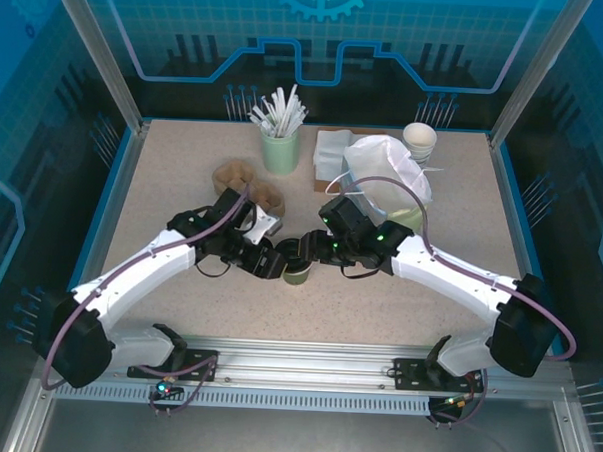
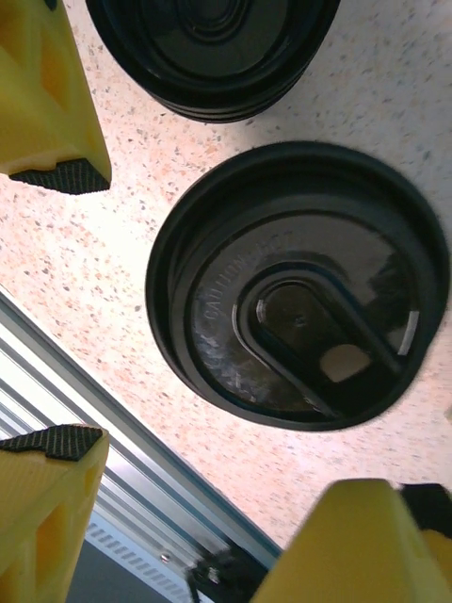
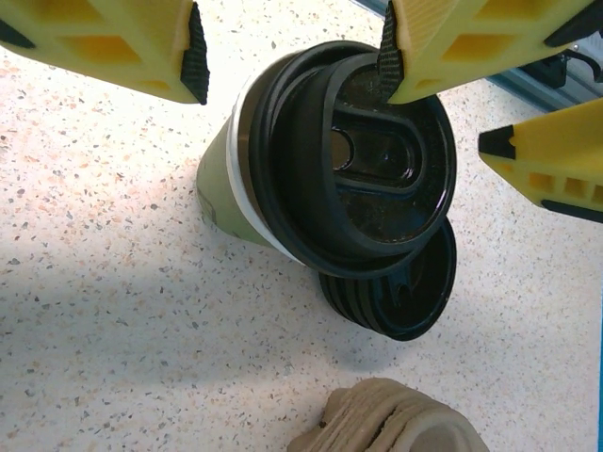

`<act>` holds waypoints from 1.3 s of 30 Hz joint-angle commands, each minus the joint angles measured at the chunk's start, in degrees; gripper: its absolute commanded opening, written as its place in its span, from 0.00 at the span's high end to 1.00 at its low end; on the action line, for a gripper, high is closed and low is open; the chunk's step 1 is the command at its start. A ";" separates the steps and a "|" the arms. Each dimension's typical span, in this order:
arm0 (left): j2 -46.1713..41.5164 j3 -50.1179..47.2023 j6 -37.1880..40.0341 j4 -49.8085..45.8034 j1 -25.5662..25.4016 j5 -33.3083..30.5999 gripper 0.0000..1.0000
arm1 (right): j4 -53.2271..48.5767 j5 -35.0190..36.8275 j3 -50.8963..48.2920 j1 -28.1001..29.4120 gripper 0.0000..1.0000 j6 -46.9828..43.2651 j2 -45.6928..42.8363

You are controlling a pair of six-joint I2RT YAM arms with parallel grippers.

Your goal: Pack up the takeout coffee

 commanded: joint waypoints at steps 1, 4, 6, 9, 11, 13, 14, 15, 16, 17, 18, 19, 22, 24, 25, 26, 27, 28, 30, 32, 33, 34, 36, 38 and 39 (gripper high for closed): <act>-3.06 -0.60 -4.37 4.43 0.63 2.20 0.27 | -0.94 0.66 0.15 -1.03 0.46 -0.88 -2.00; -4.78 -2.17 -7.81 8.50 0.72 0.95 0.19 | -0.78 0.45 -0.43 -1.25 0.46 -1.11 -2.90; -5.07 -2.85 -10.04 10.40 0.80 -0.72 0.15 | -0.57 0.29 -1.05 -1.43 0.46 -1.11 -3.43; -4.83 -3.20 -13.36 12.47 0.89 -2.34 0.14 | -0.22 -0.21 -2.02 -1.86 0.46 -0.92 -4.14; -4.44 -3.77 -15.48 13.90 0.89 -3.33 0.14 | 0.01 -0.59 -2.60 -2.21 0.46 -0.76 -4.53; -4.22 -4.48 -16.98 15.10 0.91 -3.91 0.13 | 0.14 -0.83 -3.08 -2.36 0.46 -0.64 -4.88; -4.14 -4.77 -17.56 15.68 0.90 -4.01 0.13 | 0.14 -0.87 -3.26 -2.50 0.46 -0.59 -5.15; -4.07 -5.20 -17.98 16.35 0.93 -3.76 0.13 | 0.15 -0.92 -3.48 -2.59 0.46 -0.59 -5.26; -4.12 -5.62 -18.25 16.75 0.94 -3.43 0.13 | 0.23 -0.99 -3.59 -2.68 0.46 -0.59 -5.49; -4.14 -5.97 -18.49 17.12 0.90 -3.47 0.13 | 0.23 -1.04 -3.80 -2.79 0.46 -0.51 -5.60; -4.10 -6.34 -18.83 17.34 0.92 -3.78 0.13 | 0.21 -1.12 -3.95 -2.88 0.46 -0.50 -5.77; -4.12 -6.76 -19.12 17.73 0.90 -3.93 0.13 | 0.27 -1.20 -4.13 -2.97 0.46 -0.46 -5.86; -3.55 -7.33 -19.82 18.00 0.90 -3.92 0.14 | 0.32 -1.46 -4.47 -3.22 0.46 -0.41 -5.88; -2.71 -7.43 -20.00 18.15 0.84 -3.23 0.14 | 0.48 -1.67 -4.63 -3.34 0.46 -0.25 -6.00; -2.40 -7.41 -20.07 18.20 0.80 -2.99 0.14 | 0.58 -1.77 -4.68 -3.32 0.46 -0.33 -5.96; -2.14 -7.50 -20.20 18.32 0.85 -2.73 0.14 | 0.58 -1.78 -4.69 -3.41 0.46 -0.30 -5.98; -1.91 -7.55 -20.35 18.52 0.83 -2.42 0.14 | 0.64 -1.86 -4.72 -3.45 0.46 -0.29 -5.91; -1.77 -7.56 -20.38 18.66 0.78 -2.24 0.14 | 0.67 -1.85 -4.65 -3.41 0.46 -0.31 -5.87; -1.57 -7.69 -20.67 19.26 0.76 -1.89 0.14 | 0.67 -1.91 -4.66 -3.56 0.46 -0.32 -5.90; -1.30 -7.61 -20.79 19.40 0.63 -1.63 0.14 | 0.76 -2.08 -4.73 -3.60 0.46 -0.29 -5.78; -1.18 -7.59 -20.71 19.44 0.52 -1.49 0.14 | 0.75 -2.13 -4.73 -3.59 0.46 -0.28 -5.74; -1.09 -7.43 -20.70 19.47 0.43 -1.44 0.14 | 0.83 -2.17 -4.67 -3.63 0.46 -0.30 -5.66; -0.90 -7.34 -20.70 19.59 0.18 -1.14 0.14 | 0.93 -2.22 -4.74 -3.59 0.46 -0.19 -5.54; -0.55 -7.30 -20.67 19.72 -0.07 -0.85 0.15 | 0.99 -2.35 -4.87 -3.65 0.46 -0.17 -5.39; -0.45 -7.29 -20.70 19.87 -0.29 -0.75 0.15 | 1.12 -2.36 -4.84 -3.68 0.46 -0.08 -5.41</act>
